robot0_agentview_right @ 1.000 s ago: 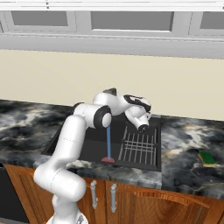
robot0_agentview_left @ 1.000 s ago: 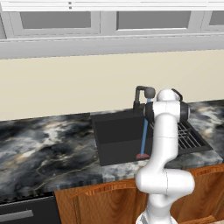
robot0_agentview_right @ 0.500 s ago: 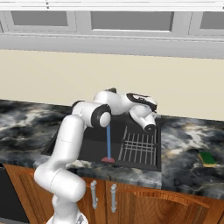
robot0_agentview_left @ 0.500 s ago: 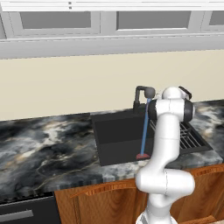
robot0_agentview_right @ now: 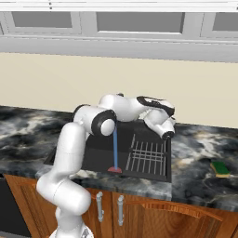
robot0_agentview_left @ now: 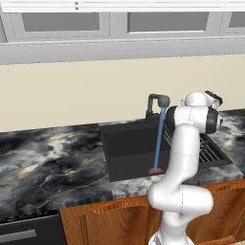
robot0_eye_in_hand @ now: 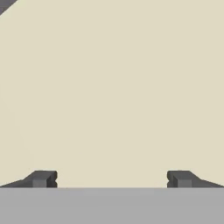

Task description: Soak the sponge with water for a few seconds and then drop it inside the sink.

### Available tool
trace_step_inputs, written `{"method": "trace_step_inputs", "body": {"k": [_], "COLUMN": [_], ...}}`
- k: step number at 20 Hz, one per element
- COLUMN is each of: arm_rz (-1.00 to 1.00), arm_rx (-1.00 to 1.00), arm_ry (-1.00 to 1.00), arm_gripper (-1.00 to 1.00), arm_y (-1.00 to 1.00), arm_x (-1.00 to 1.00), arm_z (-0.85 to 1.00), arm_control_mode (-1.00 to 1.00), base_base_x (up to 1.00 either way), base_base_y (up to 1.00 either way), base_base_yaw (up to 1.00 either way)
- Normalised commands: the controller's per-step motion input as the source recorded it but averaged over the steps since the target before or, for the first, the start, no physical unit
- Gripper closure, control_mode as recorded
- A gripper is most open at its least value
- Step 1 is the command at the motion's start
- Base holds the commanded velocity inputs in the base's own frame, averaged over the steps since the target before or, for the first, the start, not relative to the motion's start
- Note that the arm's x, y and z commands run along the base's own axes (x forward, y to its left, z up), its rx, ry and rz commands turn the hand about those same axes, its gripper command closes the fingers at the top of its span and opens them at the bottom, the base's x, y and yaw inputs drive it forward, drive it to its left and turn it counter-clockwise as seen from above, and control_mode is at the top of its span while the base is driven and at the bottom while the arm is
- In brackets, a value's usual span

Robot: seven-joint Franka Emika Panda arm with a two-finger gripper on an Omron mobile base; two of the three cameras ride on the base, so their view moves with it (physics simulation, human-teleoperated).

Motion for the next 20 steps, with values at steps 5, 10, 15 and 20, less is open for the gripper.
{"method": "trace_step_inputs", "body": {"k": [5,10,15,20], "arm_rz": [0.0,0.0,0.0,0.0], "arm_rx": [0.01,0.0,0.0,-0.04], "arm_ry": [0.0,0.0,0.04,0.04], "arm_gripper": [-1.0,-1.0,-1.0,-1.0], "arm_y": [-0.29,-0.16,0.0,-0.02], "arm_x": [-0.68,-0.69,-0.56,-0.23], "arm_z": [0.22,0.29,0.34,0.55], "arm_control_mode": [-1.0,-1.0,-1.0,-1.0], "base_base_x": [0.0,0.0,0.0,0.0], "base_base_y": [0.0,0.0,0.0,0.0], "base_base_yaw": [0.0,0.0,0.0,0.0]}}
